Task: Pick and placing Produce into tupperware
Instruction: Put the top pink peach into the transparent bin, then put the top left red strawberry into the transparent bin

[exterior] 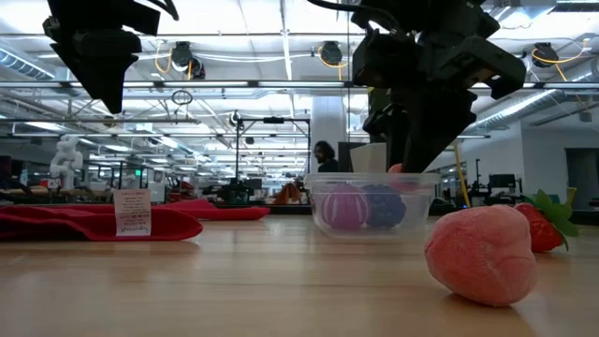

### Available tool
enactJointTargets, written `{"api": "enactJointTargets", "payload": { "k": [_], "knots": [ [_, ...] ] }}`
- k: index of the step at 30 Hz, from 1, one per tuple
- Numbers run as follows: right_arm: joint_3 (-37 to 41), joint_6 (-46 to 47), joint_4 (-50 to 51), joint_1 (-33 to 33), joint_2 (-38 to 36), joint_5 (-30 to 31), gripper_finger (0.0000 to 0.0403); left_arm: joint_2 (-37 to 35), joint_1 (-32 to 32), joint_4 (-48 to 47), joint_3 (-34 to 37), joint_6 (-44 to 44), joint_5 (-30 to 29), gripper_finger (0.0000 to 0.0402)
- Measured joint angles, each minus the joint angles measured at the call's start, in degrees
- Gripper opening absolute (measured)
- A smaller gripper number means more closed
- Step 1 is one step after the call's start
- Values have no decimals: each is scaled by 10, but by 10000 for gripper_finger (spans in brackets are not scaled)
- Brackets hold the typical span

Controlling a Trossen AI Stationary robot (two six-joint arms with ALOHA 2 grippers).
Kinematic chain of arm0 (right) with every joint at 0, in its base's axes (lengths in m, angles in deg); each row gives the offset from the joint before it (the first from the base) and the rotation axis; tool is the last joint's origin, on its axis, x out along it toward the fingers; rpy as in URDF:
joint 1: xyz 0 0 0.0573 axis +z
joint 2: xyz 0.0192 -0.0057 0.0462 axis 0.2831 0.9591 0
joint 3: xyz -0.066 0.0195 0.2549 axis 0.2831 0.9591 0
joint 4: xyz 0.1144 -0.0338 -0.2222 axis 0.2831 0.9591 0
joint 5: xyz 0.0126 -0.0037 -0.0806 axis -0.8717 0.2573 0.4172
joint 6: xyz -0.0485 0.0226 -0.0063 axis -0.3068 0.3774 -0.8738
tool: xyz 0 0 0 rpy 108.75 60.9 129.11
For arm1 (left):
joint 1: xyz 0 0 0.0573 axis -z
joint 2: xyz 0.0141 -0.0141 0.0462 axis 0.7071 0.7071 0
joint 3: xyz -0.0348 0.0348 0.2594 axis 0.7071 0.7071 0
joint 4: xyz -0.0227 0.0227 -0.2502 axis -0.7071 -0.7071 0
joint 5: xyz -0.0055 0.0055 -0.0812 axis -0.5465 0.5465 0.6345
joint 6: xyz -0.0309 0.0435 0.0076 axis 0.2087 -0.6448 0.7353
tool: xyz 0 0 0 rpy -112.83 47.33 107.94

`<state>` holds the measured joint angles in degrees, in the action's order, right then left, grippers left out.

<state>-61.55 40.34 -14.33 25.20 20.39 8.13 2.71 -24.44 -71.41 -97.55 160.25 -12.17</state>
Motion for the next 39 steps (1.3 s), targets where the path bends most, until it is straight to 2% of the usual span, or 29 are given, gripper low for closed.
{"api": "enactJointTargets", "payload": {
  "k": [22,32,39],
  "knots": [
    [0,-18,-6,0,0,0,106,0,0,0,0,0,0,379],
    [0,-19,-24,0,0,0,159,0,0,0,0,0,0,379],
    [0,-26,-25,0,0,1,165,0,0,0,0,0,0,379]
  ]
}}
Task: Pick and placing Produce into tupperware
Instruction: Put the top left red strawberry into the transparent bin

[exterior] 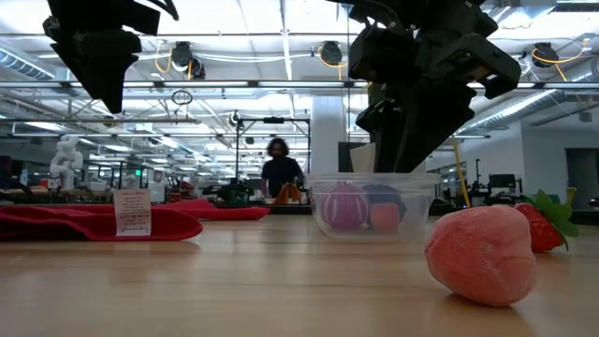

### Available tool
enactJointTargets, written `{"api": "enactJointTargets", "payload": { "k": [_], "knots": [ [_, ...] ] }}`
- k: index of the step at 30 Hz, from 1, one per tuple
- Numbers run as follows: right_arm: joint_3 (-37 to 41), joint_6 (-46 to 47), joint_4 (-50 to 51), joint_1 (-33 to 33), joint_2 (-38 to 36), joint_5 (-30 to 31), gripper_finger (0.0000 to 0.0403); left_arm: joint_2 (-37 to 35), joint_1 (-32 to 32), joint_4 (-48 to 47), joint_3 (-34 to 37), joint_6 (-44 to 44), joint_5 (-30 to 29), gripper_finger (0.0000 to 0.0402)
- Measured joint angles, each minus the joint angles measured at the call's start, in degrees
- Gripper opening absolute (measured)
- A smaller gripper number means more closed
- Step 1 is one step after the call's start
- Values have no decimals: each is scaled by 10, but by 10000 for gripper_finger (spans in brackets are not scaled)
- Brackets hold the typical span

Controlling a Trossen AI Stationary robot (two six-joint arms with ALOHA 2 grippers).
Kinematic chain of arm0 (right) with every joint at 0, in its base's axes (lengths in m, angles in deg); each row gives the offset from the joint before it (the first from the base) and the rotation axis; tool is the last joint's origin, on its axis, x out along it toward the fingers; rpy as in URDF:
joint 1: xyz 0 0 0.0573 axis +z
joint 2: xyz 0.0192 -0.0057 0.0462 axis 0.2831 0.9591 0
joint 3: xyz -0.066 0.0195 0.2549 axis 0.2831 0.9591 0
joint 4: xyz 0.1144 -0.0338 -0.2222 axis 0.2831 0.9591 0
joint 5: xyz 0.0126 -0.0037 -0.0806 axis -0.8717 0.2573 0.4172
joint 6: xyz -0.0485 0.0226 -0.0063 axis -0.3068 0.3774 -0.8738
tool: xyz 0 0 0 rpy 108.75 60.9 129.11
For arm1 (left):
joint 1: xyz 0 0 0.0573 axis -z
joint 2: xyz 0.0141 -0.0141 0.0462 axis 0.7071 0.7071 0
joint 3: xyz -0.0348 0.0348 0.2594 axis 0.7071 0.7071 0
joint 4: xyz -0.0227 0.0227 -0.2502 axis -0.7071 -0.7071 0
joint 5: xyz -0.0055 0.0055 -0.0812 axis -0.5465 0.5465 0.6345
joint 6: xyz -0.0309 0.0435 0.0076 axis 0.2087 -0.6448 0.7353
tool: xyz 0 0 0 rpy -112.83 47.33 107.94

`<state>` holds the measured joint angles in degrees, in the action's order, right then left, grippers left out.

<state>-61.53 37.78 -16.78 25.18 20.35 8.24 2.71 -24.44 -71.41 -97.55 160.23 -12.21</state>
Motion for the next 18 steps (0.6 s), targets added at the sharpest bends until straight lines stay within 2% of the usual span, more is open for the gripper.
{"api": "enactJointTargets", "payload": {
  "k": [5,12,18],
  "knots": [
    [-4,-29,-5,0,0,1,165,0,0,0,0,0,0,379],
    [-55,-77,1,4,-9,7,165,0,0,0,0,0,0,379],
    [-103,-87,94,35,-37,68,165,0,3,0,0,-1,1,379]
  ]
}}
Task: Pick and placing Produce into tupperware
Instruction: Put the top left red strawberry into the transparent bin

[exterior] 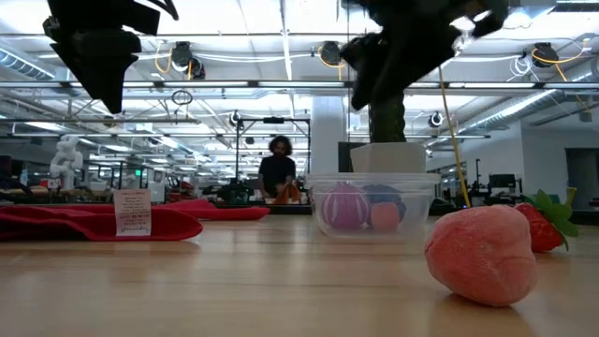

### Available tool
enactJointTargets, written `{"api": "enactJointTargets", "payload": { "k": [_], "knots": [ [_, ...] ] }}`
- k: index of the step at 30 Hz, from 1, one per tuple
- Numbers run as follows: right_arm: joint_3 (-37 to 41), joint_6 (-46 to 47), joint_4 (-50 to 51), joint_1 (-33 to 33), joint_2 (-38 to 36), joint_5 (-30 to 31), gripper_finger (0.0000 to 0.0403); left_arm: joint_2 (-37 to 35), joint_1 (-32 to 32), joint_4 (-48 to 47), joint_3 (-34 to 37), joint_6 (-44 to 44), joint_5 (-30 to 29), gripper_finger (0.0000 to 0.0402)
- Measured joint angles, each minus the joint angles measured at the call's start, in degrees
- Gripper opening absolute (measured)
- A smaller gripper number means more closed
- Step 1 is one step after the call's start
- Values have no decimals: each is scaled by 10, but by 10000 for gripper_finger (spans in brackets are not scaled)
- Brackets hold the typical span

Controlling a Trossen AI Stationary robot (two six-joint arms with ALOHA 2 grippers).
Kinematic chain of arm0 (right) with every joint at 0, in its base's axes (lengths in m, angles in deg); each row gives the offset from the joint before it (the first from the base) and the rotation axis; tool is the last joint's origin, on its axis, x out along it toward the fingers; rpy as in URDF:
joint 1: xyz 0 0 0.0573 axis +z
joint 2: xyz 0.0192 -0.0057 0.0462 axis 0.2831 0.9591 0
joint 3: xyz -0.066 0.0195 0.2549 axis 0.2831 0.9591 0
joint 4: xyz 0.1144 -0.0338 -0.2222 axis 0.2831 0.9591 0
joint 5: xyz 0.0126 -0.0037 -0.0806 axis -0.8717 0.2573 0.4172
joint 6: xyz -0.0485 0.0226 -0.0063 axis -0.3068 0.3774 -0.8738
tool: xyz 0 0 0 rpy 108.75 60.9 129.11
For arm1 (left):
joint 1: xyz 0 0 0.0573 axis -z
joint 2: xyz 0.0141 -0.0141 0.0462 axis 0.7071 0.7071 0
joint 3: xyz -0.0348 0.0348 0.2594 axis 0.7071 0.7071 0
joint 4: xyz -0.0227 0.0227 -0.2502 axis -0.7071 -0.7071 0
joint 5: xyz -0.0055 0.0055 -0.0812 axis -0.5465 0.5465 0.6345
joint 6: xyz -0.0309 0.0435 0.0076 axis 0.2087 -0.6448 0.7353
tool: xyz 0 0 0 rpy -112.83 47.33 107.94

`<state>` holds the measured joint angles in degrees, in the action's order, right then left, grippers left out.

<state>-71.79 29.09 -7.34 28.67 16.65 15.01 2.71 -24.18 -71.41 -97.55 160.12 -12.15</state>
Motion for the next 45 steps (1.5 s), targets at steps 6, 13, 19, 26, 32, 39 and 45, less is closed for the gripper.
{"api": "enactJointTargets", "payload": {
  "k": [6,13,19,26,32,39,45],
  "knots": [
    [-3,98,110,65,-24,1,165,0,11,0,0,6,0,379],
    [-2,203,142,149,-5,-3,165,0,18,0,0,18,1,379],
    [7,243,115,168,21,10,165,0,18,0,0,18,8,379],
    [41,317,100,163,22,9,165,0,18,0,0,18,16,379],
    [41,411,78,158,21,9,165,0,18,1,0,32,16,379],
    [41,525,75,141,21,6,165,0,18,0,0,47,17,379],
    [41,575,75,132,21,6,165,0,18,0,0,50,17,379]
  ]
}}
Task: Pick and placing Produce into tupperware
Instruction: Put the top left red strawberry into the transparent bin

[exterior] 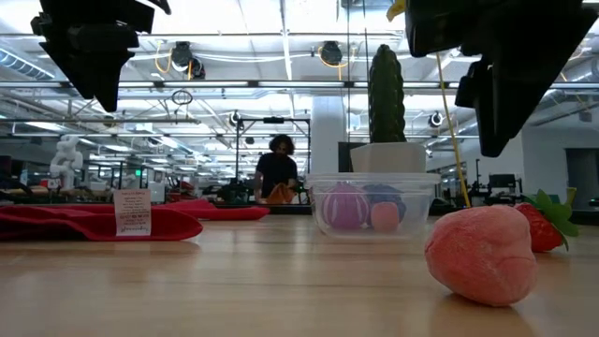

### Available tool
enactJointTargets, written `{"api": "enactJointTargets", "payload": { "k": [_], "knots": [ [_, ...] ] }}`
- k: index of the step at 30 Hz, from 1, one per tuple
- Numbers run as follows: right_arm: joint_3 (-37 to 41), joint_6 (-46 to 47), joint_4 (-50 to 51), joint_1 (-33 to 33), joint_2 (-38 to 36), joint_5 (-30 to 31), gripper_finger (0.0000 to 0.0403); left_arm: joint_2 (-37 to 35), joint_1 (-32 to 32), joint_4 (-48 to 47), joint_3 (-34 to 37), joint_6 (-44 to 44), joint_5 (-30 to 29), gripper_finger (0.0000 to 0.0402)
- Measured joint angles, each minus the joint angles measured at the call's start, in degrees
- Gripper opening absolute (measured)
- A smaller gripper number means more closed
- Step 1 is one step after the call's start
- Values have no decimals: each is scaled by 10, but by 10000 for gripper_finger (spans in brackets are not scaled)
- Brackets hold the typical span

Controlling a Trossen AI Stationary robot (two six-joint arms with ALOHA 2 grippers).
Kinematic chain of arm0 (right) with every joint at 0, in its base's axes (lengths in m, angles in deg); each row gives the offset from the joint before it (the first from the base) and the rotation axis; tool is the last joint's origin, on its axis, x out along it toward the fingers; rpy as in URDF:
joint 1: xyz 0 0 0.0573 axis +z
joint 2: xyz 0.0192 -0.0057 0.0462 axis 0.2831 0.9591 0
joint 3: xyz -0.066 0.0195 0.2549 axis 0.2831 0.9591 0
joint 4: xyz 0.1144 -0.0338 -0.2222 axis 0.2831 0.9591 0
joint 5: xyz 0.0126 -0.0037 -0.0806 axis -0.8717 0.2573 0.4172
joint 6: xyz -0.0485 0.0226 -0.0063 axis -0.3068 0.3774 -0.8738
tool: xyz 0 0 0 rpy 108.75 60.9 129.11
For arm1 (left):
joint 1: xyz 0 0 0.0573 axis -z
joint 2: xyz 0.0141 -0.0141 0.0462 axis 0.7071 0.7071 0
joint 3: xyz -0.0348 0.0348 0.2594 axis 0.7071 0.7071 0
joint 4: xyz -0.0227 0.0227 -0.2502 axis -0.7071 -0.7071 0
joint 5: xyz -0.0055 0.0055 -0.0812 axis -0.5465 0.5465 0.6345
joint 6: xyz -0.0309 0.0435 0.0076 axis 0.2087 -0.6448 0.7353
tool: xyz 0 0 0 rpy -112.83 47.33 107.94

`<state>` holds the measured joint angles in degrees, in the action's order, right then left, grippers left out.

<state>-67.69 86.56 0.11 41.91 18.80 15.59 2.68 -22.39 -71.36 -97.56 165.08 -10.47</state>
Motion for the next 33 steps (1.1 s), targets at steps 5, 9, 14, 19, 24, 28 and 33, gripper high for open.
{"api": "enactJointTargets", "payload": {
  "k": [5,9,14,19,24,28,33],
  "knots": [
    [0,33,0,0,0,-1,165,0,0,0,0,-7,0,379],
    [0,56,2,0,0,-1,165,0,0,0,0,-9,0,379],
    [32,86,-18,0,0,-1,165,0,0,-2,0,-24,0,379],
    [72,105,-61,-8,0,-14,165,0,0,-3,0,-27,0,379],
    [92,106,-91,-21,0,-14,165,0,0,-3,0,-45,-1,379],
    [96,107,-93,-34,0,-14,165,0,0,-3,0,-57,-1,379],
    [96,104,-105,-41,0,-29,165,0,0,-3,0,-66,-14,379]
  ]
}}
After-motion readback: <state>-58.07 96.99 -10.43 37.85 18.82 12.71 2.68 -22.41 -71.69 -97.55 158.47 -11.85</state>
